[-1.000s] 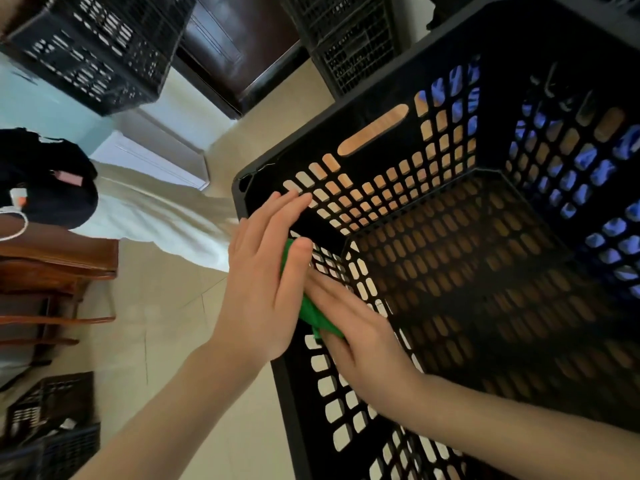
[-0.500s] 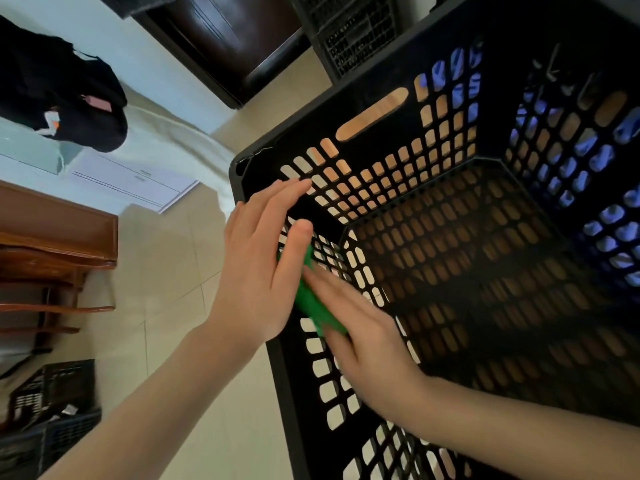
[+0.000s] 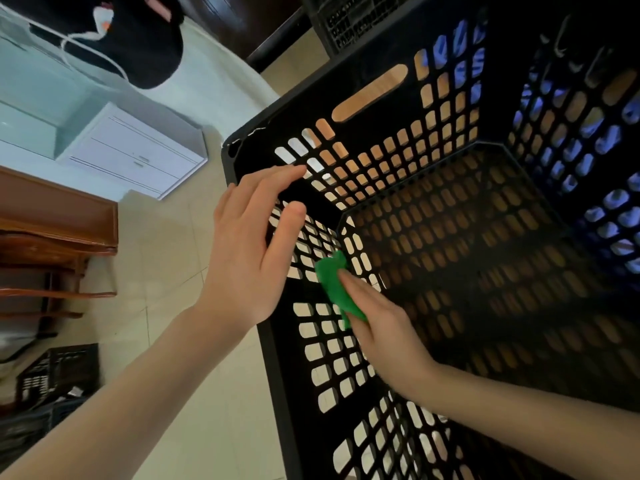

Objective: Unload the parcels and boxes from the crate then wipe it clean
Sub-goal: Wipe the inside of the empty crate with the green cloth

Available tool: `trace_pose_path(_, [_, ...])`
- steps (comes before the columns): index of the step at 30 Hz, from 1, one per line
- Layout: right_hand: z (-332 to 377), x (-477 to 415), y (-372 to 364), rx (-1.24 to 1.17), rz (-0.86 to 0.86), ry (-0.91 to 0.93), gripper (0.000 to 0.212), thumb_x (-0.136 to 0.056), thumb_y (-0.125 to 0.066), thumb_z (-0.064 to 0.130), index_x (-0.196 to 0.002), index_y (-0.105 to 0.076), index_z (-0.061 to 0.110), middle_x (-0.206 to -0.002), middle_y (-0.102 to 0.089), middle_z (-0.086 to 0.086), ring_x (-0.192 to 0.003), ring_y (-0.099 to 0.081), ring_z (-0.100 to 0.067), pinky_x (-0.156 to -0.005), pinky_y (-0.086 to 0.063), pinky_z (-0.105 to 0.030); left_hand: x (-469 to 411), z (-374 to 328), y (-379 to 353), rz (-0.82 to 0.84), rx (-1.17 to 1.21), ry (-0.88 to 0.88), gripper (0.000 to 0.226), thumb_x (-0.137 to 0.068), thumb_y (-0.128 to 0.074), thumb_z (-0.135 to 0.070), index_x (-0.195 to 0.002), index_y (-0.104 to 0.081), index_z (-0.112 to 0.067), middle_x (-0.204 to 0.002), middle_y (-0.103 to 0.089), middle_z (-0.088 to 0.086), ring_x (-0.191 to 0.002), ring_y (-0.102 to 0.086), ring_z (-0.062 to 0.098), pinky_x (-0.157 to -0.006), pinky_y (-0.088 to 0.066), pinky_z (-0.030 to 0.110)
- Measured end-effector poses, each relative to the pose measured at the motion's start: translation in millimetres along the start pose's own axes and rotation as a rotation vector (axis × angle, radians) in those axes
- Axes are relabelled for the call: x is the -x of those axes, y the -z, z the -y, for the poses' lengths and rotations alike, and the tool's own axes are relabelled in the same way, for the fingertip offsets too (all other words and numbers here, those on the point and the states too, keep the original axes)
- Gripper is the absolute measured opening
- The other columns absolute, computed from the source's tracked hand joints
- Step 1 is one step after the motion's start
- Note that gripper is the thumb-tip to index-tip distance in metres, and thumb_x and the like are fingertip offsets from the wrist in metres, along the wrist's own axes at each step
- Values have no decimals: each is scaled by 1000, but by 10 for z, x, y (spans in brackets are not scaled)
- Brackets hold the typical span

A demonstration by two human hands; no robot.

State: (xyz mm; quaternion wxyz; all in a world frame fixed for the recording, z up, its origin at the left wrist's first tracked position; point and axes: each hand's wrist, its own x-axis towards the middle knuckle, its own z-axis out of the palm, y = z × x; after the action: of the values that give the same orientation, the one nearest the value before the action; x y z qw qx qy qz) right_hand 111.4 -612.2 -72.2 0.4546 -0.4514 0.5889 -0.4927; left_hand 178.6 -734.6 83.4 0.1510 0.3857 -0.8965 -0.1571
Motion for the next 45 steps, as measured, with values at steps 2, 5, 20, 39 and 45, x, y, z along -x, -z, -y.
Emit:
trace_pose_path(2, [351,84,-85,-54,-66,253,68,-92,-47,-3,-150,-25,24,-155,-29,3,-141,-27,-2,-115,-24,-20,-2,-3,3,-1,-2,-15,34,-101,-40,-22,-131,-55,-17,-126,-55,-9,-121,-50,10,-103,-38,51])
trace_pose_path(5, [493,98,-114,-63,-127,461,57,-91,-41,0,-147,-33,9,-153,-34,-9,-141,-32,-15,-115,-28,-29,-2,-17,12,-5,-3,-23,34,-100,-41,-21,-130,-56,-15,-125,-55,-7,-120,-51,10,-103,-39,50])
trace_pose_path(20, [272,180,-54,-45,-38,218,73,-89,-49,-9,-149,-25,25,-155,-29,3,-141,-28,-4,-115,-27,-24,1,-40,15,-3,-39,15,34,-101,-42,-25,-131,-56,-19,-123,-52,-14,-120,-49,5,-105,-38,45])
trace_pose_path(39, [259,416,-91,-58,-15,237,72,-89,-49,-11,-150,-26,19,-156,-29,2,-143,-27,-9,-115,-28,-28,157,-119,52,8,-110,-82,36,-103,-43,-24,-132,-56,-8,-135,-52,5,-127,-47,14,-107,-37,29])
trace_pose_path(45, [126,382,-76,75,-9,534,64,-88,-53,-12,-146,-28,0,-152,-31,-19,-141,-34,-29,-113,-34,-41,652,-307,103,-16,47,-27,44,-99,-40,-23,-141,-44,-9,-143,-44,1,-136,-39,10,-112,-32,26])
